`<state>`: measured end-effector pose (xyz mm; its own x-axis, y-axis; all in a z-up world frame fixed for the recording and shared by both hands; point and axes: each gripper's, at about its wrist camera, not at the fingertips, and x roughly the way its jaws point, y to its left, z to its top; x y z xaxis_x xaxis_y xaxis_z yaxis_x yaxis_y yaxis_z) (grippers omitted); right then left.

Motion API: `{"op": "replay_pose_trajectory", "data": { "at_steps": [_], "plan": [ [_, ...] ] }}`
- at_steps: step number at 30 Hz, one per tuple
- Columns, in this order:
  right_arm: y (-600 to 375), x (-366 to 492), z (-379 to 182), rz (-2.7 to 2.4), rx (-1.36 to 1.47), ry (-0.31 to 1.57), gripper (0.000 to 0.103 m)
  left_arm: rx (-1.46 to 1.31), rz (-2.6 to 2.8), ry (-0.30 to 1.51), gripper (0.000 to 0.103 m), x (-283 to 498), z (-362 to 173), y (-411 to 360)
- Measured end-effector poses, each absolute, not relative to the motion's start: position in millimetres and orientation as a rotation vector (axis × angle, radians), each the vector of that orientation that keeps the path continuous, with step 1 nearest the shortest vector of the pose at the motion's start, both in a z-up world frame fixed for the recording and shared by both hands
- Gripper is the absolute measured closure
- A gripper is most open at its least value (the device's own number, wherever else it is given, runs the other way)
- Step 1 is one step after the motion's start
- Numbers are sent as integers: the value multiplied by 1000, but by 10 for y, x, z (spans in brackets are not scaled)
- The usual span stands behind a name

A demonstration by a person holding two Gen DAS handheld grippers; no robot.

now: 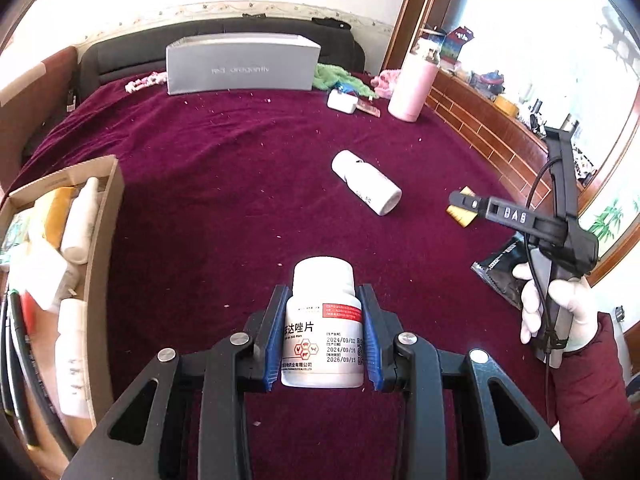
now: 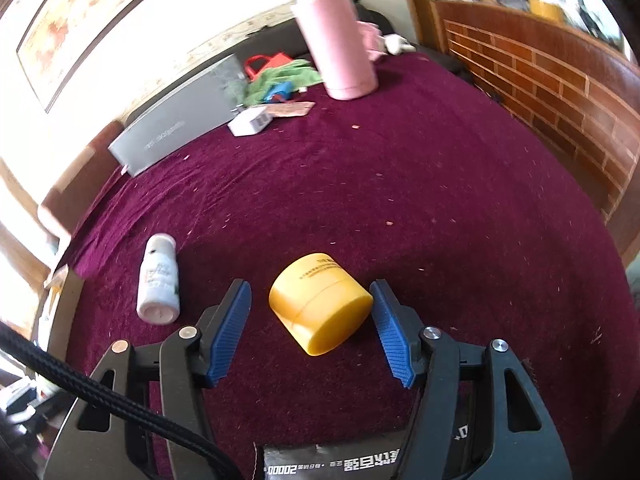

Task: Organize objects
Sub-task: 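Lift the white pill bottle and yellow container with both grippers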

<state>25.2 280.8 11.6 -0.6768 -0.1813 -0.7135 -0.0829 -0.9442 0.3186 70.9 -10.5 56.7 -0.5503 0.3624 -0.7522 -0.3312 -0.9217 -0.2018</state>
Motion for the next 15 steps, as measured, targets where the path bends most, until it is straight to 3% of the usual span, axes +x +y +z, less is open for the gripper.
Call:
{"op": "replay_pose_trajectory", "data": {
  "at_steps": [6,15],
  "plan": [
    [2537,382,175,-2756,1380,-268,42,-1190,2454,-122,74,787,568,-308],
    [2519,461,323,-2780,1459,-226,41,-1183,2439,-204,74,868,540,-527]
  ]
}}
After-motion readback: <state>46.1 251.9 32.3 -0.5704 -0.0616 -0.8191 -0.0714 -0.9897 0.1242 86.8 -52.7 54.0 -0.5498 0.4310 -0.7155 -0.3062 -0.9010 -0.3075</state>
